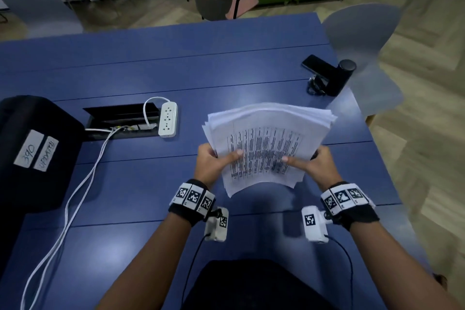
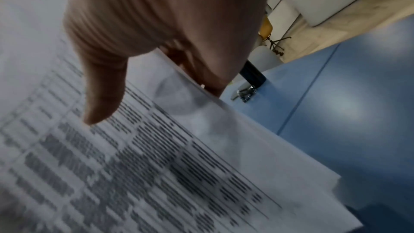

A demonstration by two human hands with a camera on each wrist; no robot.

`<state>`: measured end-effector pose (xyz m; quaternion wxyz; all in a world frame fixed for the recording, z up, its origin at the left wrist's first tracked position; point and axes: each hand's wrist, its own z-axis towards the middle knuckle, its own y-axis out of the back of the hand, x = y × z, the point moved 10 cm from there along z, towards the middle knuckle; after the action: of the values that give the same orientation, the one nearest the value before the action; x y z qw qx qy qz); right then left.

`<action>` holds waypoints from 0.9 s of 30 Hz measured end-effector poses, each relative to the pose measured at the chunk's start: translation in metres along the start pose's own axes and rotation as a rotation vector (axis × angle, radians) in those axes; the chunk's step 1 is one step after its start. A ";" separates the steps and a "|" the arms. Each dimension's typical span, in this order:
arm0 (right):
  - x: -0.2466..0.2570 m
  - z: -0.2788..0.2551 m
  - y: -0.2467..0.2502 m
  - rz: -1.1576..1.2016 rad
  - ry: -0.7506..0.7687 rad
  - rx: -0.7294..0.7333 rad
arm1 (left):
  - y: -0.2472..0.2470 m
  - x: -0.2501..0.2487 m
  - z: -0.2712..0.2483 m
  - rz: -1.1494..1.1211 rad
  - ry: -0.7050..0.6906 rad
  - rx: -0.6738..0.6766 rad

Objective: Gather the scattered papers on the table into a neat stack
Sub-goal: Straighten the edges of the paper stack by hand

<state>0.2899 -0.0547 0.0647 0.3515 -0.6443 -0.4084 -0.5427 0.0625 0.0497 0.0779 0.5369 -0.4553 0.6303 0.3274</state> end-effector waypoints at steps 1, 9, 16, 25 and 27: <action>0.008 0.000 0.001 0.027 0.030 0.001 | -0.001 -0.008 -0.001 -0.030 -0.014 0.009; 0.050 -0.005 -0.002 -0.017 0.131 0.029 | -0.017 -0.054 -0.009 -0.090 -0.177 0.052; 0.057 -0.014 0.000 0.046 0.158 0.014 | -0.011 -0.050 -0.006 -0.052 -0.203 0.053; 0.066 -0.017 0.003 0.057 0.153 -0.050 | -0.006 -0.062 -0.010 -0.106 -0.257 0.016; 0.086 -0.020 0.002 0.101 0.205 -0.076 | -0.008 -0.078 -0.014 -0.142 -0.333 -0.005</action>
<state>0.2905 -0.0610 0.1530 0.3936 -0.6181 -0.3165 -0.6024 0.0649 0.0512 0.1577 0.6543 -0.4397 0.4981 0.3612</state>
